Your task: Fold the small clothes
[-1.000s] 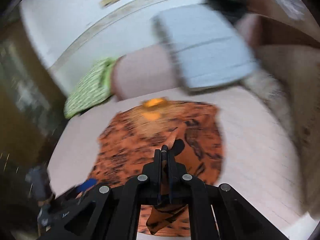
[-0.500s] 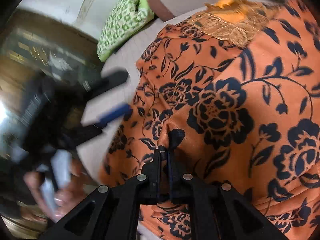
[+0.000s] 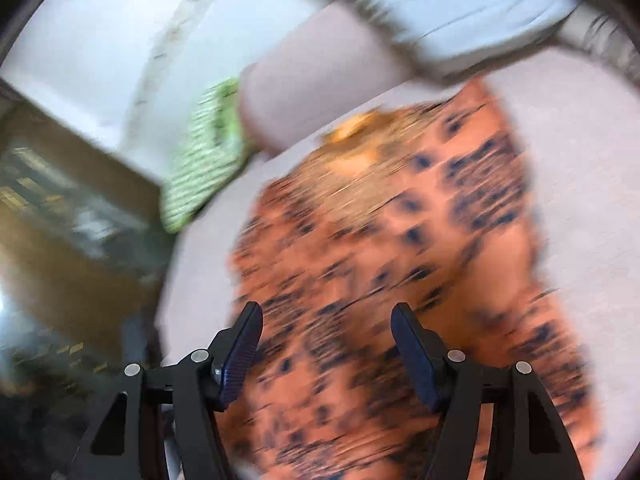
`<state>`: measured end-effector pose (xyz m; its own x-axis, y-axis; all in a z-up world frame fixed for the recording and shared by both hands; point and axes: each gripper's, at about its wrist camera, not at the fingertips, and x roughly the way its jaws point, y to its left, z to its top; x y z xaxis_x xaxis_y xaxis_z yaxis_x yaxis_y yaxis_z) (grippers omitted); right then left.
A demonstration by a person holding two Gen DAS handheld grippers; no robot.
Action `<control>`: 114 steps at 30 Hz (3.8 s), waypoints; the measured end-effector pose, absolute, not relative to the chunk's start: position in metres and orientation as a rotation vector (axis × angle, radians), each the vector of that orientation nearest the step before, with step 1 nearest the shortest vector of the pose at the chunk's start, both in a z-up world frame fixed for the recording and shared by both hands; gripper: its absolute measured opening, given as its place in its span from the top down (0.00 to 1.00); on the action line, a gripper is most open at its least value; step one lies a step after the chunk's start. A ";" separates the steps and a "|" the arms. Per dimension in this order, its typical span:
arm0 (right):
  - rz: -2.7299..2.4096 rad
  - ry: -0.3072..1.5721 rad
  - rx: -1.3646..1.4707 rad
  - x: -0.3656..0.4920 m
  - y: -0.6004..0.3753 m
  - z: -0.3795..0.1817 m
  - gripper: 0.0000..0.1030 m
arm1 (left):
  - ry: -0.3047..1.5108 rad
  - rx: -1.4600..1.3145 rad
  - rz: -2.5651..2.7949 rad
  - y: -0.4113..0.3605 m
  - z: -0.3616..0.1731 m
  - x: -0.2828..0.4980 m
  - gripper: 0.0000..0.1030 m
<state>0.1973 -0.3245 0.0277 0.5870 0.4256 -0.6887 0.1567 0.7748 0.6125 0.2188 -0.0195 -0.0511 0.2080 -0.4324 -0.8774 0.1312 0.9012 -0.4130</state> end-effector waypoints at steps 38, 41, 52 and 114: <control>0.070 0.919 0.391 0.302 -0.368 0.055 0.39 | 1.331 -0.215 -0.299 0.031 -0.037 0.213 0.96; 0.039 0.987 0.289 0.276 -0.373 0.023 0.47 | 1.344 -0.246 -0.285 0.034 -0.043 0.215 0.96; -0.060 1.100 -0.066 0.303 -0.314 -0.027 0.93 | 1.310 -0.241 -0.237 0.034 -0.044 0.216 0.97; 0.126 0.893 0.549 0.075 -0.277 0.027 0.66 | 0.897 -0.020 -0.102 0.039 0.004 0.082 0.46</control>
<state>0.0748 -0.2774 0.0271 0.6301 0.3269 -0.7044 0.1194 0.8555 0.5038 0.0825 0.0385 0.0042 0.6193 -0.0971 -0.7792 0.0804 0.9950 -0.0600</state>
